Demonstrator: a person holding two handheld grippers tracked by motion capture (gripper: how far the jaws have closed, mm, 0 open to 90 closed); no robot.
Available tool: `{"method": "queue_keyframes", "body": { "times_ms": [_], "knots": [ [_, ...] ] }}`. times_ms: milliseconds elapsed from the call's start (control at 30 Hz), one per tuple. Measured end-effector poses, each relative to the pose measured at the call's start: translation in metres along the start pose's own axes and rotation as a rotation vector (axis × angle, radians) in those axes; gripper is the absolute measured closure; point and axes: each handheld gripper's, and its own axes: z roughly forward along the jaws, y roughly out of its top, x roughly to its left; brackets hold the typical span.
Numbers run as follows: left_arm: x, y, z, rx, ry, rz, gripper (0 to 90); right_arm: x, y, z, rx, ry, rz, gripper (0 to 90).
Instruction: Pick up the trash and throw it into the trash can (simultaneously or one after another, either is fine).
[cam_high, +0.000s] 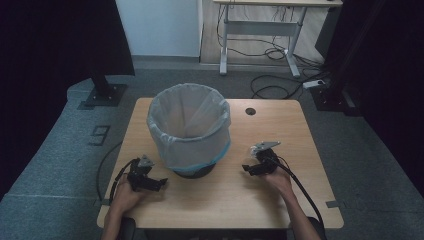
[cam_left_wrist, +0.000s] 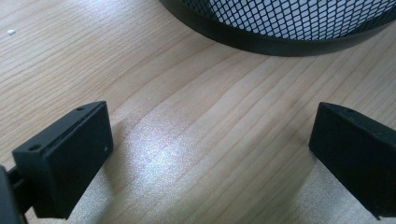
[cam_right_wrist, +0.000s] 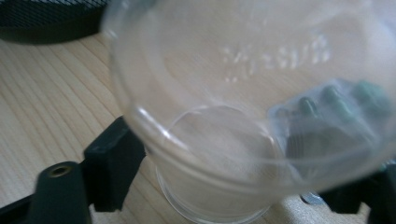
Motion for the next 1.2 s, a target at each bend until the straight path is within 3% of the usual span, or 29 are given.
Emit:
{"method": "queue_keyframes", "body": {
  "times_ms": [100,300,433,733,933,1200],
  "knots": [
    [0.0,0.0,0.0,0.0,0.001,-0.001,0.0,0.0,-0.001,0.002,0.005,0.0,-0.009,27.9],
    [0.0,0.0,0.0,0.0,0.001,-0.001,0.0,0.005,0.0,0.0,0.008,-0.013,-0.036,30.9],
    [0.0,0.0,0.0,-0.001,0.0,-0.002,0.0,0.004,0.003,-0.005,-0.005,-0.002,-0.028,31.0],
    [0.0,0.0,0.0,-0.001,0.0,-0.002,0.0,0.001,0.016,-0.026,0.005,0.042,-0.004,30.9],
    [0.0,0.0,0.0,-0.001,0.0,-0.002,0.0,0.001,0.025,-0.038,0.017,0.055,-0.017,30.9],
    [0.0,0.0,0.0,0.0,0.0,-0.001,0.0,0.004,0.045,-0.062,-0.006,0.088,-0.029,30.8]
  ]
}}
